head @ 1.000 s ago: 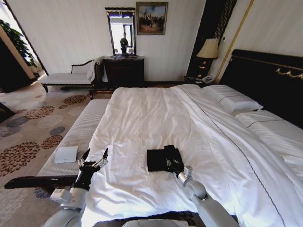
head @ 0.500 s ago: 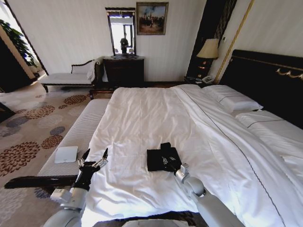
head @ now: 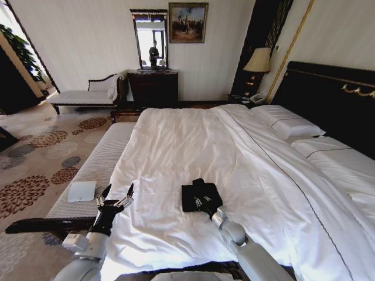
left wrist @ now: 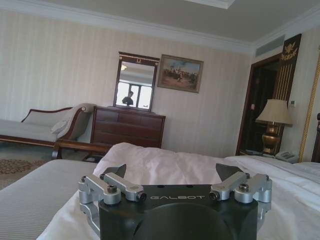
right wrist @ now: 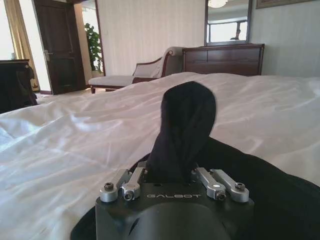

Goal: Fold the clothes on the bed.

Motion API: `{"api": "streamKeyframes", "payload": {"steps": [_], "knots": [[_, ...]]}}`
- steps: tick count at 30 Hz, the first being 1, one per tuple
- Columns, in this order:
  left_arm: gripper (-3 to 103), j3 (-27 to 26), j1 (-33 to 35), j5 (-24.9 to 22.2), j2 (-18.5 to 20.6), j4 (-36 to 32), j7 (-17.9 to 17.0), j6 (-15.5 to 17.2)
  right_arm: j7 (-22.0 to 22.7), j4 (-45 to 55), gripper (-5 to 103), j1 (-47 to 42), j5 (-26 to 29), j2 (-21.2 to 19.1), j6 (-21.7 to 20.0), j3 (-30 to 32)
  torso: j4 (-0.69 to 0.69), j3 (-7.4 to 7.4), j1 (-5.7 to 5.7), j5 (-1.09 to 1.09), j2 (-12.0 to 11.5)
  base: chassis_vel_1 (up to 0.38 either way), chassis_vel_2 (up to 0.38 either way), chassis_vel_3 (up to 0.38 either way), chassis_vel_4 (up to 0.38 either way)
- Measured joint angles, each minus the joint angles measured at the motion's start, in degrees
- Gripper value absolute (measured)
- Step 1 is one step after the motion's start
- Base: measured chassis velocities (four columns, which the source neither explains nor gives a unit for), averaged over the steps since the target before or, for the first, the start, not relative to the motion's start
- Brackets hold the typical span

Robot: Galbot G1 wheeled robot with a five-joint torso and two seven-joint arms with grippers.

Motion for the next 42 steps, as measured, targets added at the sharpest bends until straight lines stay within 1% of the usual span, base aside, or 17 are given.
{"api": "streamKeyframes", "payload": {"steps": [2,3,5,6,9,11,12,13,14,17,18,19,21,26,32,38,42], "knots": [[100,0.0,0.0,0.0,0.0,0.0,0.0,0.0,-0.04,0.15,34,-0.15,-0.31,-0.02,0.1,-0.1,0.0,0.0,0.0,0.0,0.0,0.0,0.0,0.0,0.0],[100,0.0,0.0,0.0,0.0,0.0,0.0,0.0,-0.1,0.52,45,-0.66,-2.21,0.2,0.77,-0.67,0.0,0.0,0.0,0.0,0.0,0.0,0.0,0.0,0.0],[100,0.0,0.0,0.0,0.0,0.0,0.0,0.0,-0.11,1.19,51,-1.1,-3.75,0.99,1.53,-1.41,0.0,0.0,0.0,0.0,0.0,0.0,0.0,0.0,0.0],[100,0.0,0.0,0.0,0.0,0.0,0.0,0.0,-0.11,1.19,51,-1.1,-3.75,0.99,1.53,-1.41,0.0,0.0,0.0,0.0,0.0,0.0,0.0,0.0,0.0],[100,0.0,0.0,0.0,0.0,0.0,0.0,0.0,-0.11,3.82,67,-2.06,-4.25,2.54,2.52,-2.98,0.0,0.0,0.0,0.0,0.0,0.0,0.0,0.0,0.0],[100,0.0,0.0,0.0,0.0,0.0,0.0,0.0,-0.11,4.32,67,-2.35,-4.75,3.47,3.63,-3.02,0.0,0.0,0.0,-0.01,0.0,0.0,0.0,0.0,0.0],[100,0.0,0.0,0.0,0.0,0.0,0.0,0.0,-0.13,4.46,73,-2.52,-5.27,4.22,4.47,-2.79,0.0,0.0,0.0,-0.01,0.0,0.0,0.0,0.0,0.0],[100,0.0,0.0,0.0,0.0,0.0,0.0,0.0,-0.43,4.41,77,-3.09,-6.85,7.43,6.99,-0.79,0.0,0.0,0.0,0.0,0.0,0.0,0.0,0.0,0.0],[100,0.0,0.0,0.0,0.0,0.0,0.0,0.0,-0.43,4.41,77,-3.09,-6.85,7.43,6.99,-0.79,0.0,0.0,0.0,0.0,0.0,0.0,0.0,0.0,0.0],[100,0.0,0.0,0.0,0.0,0.0,0.0,0.0,4.02,2.29,93,-3.42,-7.1,11.42,8.09,2.56,0.0,-0.01,0.0,0.0,0.0,0.0,0.0,0.0,0.0],[100,0.0,0.0,0.0,0.0,0.0,0.0,0.0,4.02,2.29,93,-3.42,-7.1,11.42,8.09,2.56,0.0,-0.01,0.0,0.0,0.0,0.0,0.0,0.0,0.0],[100,0.0,0.0,0.0,0.0,0.0,0.0,0.0,5.5,0.6,97,-3.23,-7.82,12.28,8.33,3.66,0.0,0.0,0.0,0.0,0.0,0.0,0.0,0.0,0.0],[100,0.0,0.0,0.0,0.0,0.0,0.0,0.0,7.33,-2.17,100,-2.39,-8.68,13.23,8.66,5.31,0.0,0.0,0.0,0.0,0.0,0.0,0.0,0.0,0.0],[100,0.0,0.0,0.0,0.0,0.0,0.0,0.0,9.03,-8.54,100,0.77,-7.58,15.22,9.19,6.48,0.0,0.0,0.0,0.0,0.0,0.0,0.0,0.0,0.0],[100,0.0,0.0,0.0,0.0,0.0,0.0,0.0,9.7,-14.44,100,3.48,-12.85,16.77,9.52,5.21,0.0,0.0,0.01,0.0,0.0,0.0,0.0,0.0,0.0],[100,0.0,0.0,0.0,0.0,0.0,0.0,0.0,9.23,-15.75,100,4.06,-15.95,17.73,12.15,3.46,0.01,0.0,0.01,0.01,0.0,0.0,0.0,0.0,0.0],[100,0.0,0.0,0.0,0.0,0.0,0.0,0.0,8.26,-13.72,100,2.55,-15.85,17.67,14.52,3.95,0.01,0.0,0.01,0.01,0.0,0.0,0.0,0.0,0.0]]}}
